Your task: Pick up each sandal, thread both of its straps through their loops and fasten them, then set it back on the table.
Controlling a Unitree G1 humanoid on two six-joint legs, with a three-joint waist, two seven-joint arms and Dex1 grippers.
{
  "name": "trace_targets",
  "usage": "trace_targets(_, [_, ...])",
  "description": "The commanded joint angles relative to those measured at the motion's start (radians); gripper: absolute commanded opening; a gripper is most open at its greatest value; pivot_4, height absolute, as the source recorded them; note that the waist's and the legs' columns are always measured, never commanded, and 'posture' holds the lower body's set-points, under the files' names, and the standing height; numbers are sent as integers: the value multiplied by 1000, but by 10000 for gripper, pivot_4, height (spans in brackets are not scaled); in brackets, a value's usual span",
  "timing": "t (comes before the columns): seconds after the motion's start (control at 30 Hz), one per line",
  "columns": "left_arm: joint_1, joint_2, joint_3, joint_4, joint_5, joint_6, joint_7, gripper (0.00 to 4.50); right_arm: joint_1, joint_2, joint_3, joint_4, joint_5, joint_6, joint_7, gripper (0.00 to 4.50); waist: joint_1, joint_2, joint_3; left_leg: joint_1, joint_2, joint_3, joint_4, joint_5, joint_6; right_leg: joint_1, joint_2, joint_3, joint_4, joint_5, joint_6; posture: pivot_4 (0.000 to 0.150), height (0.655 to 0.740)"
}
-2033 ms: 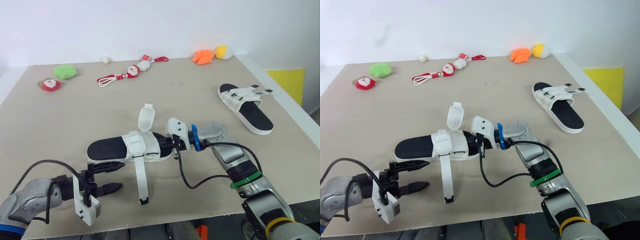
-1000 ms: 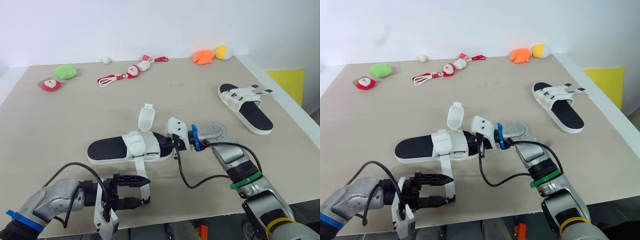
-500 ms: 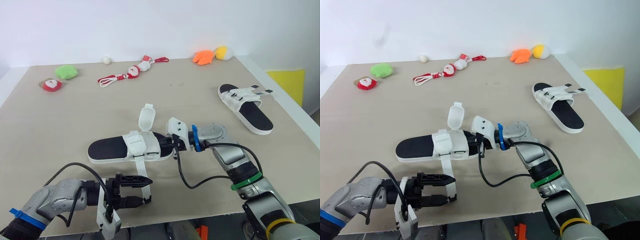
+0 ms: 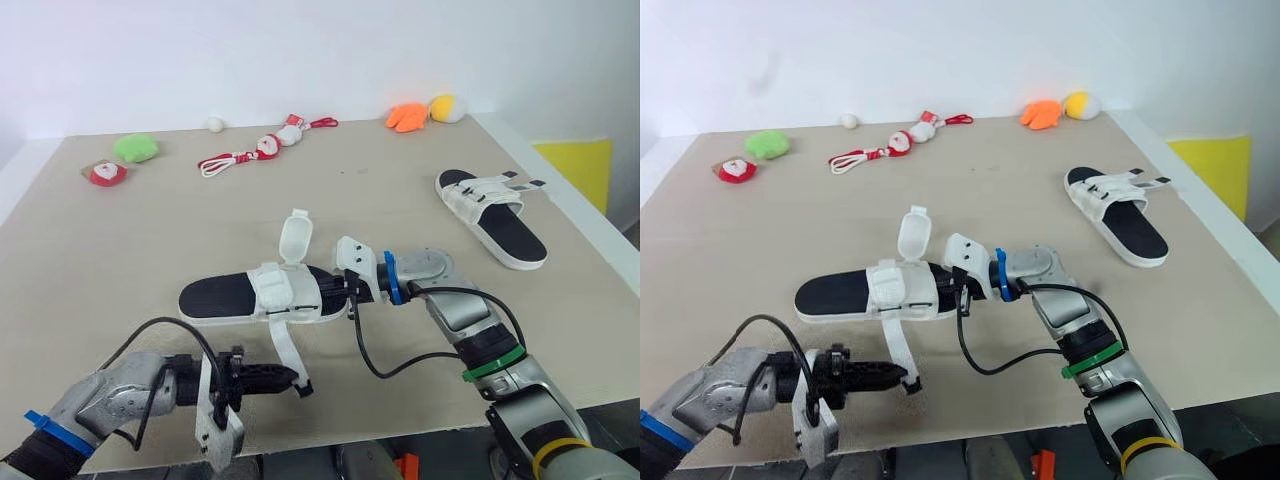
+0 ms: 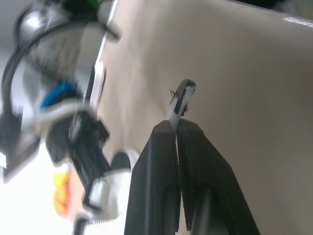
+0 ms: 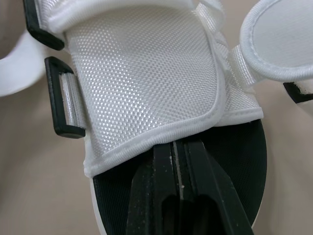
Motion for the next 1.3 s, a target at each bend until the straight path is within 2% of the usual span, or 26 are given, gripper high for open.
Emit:
trace_targets(0.03, [64, 60, -70, -40, -245, 165, -131, 237, 6, -9, 10, -1, -8, 4, 5, 0, -1, 0, 0, 0, 0, 0, 0, -1, 1, 0, 0, 0, 0, -1, 0, 1500, 7400])
trace_targets(0.13, [90, 111, -61, -154, -451, 347, -220, 237, 5, -9, 10, 1, -9, 3, 7, 0, -2, -1, 0, -1, 0, 0, 0, -3, 5, -1, 0, 0, 0, -1, 3, 1500, 7400])
trace_targets(0.3, [90, 168, 2, -338, -704, 639, -313, 237, 4, -8, 10, 4, -11, -1, 11, 0, -2, -2, 1, -1, 1, -1, 0, -4, 6, -1, 1, -2, 1, -3, 0, 1500, 7400])
trace_targets(0.4, [83, 173, 47, -427, -827, 786, -331, 237, 3, -8, 11, 7, -12, -3, 11, 0, -2, -2, 1, -1, 1, -1, 0, -4, 6, -1, 1, -2, 1, -3, 0, 1500, 7400])
trace_targets(0.57, [16, 206, 135, -579, -1148, 1092, -300, 237, -1, -6, 11, 11, -14, -2, 9, 0, -2, -4, 3, -2, 1, -2, 0, -4, 6, -1, 2, -2, 1, -4, -1, 1500, 7400])
trace_targets(0.73, [-86, 197, 254, -578, -1438, 1315, -253, 237, -17, -19, 42, 31, -65, 29, -10, 0, -2, -5, 3, -1, 1, -2, 1, -4, 6, -1, 2, -2, 1, -4, -1, 1500, 7400])
trace_targets(0.83, [-216, 157, 332, -486, -1677, 1454, -149, 237, -22, -27, 58, 42, -84, 36, -19, 0, -2, -5, 3, -1, 1, -2, 2, -4, 6, -1, 2, -2, 1, -3, 0, 1500, 7400])
trace_targets(0.87, [-258, 134, 351, -457, -1721, 1483, -109, 237, -21, -30, 63, 42, -88, 37, -21, 0, -2, -5, 3, -1, 1, -2, 3, -4, 6, -1, 2, -2, 1, -3, 0, 1500, 7400])
trace_targets(1.07, [-381, 51, 418, -357, -1843, 1619, 16, 237, -19, -31, 74, 41, -92, 37, -28, 0, -2, -6, 3, -3, 1, -3, 4, -4, 6, -1, 3, -2, 1, 0, 5, 1500, 7400])
trace_targets(1.3, [-382, -45, 465, -287, -1926, 1702, 173, 237, -11, -32, 76, 31, -87, 36, -36, 0, 0, -6, 3, -4, 1, -3, 5, -4, 5, -1, 3, -2, 1, -1, 4, 1500, 7400])
